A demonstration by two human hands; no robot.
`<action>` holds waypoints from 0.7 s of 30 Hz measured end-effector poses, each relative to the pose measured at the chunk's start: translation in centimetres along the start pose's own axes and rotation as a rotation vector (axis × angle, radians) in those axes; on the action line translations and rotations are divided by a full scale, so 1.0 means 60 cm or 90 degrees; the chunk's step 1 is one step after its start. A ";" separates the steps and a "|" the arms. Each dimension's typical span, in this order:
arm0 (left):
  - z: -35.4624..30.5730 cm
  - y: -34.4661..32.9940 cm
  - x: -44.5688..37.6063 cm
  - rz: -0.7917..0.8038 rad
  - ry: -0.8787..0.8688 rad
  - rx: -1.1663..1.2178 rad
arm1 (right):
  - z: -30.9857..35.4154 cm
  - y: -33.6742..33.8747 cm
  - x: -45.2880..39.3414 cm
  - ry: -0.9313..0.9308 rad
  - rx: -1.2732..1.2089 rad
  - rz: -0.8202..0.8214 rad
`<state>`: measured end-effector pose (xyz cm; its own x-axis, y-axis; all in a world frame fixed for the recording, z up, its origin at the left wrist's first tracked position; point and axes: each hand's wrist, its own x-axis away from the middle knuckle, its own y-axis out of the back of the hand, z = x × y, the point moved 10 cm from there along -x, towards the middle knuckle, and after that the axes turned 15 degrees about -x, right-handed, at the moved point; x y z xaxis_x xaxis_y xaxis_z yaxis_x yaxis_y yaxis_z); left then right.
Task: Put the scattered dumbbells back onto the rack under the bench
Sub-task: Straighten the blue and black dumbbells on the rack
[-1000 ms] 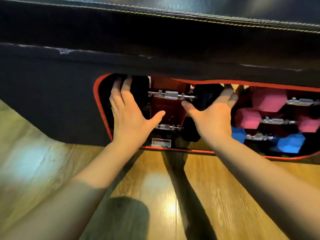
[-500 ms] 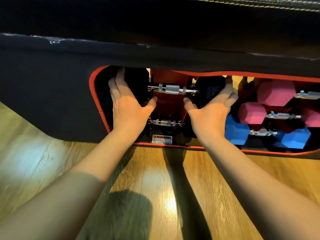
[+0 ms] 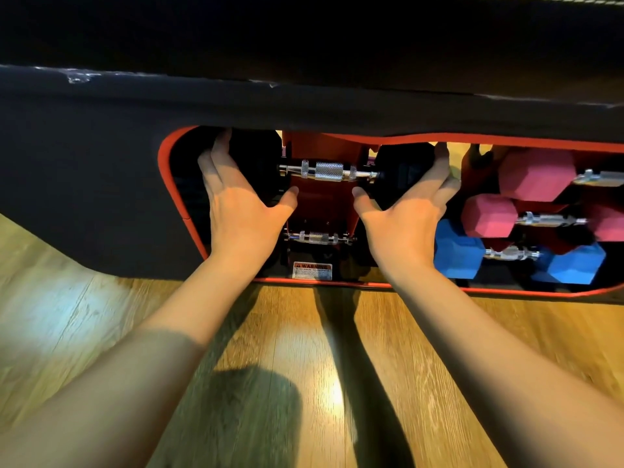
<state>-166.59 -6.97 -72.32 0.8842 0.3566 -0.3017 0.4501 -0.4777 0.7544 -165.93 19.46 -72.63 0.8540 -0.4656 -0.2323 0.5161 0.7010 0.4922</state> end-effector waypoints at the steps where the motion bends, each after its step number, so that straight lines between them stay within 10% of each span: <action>1: 0.001 -0.002 -0.001 0.001 0.001 0.002 | 0.002 0.001 0.000 0.000 -0.009 -0.001; 21: 0.028 -0.022 0.027 -0.018 0.036 0.171 | -0.011 0.008 0.020 0.007 -0.196 -0.025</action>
<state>-165.55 -7.15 -74.77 0.8657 0.4140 -0.2815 0.4985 -0.6603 0.5617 -164.64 19.59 -73.21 0.8330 -0.4904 -0.2561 0.5427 0.8141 0.2065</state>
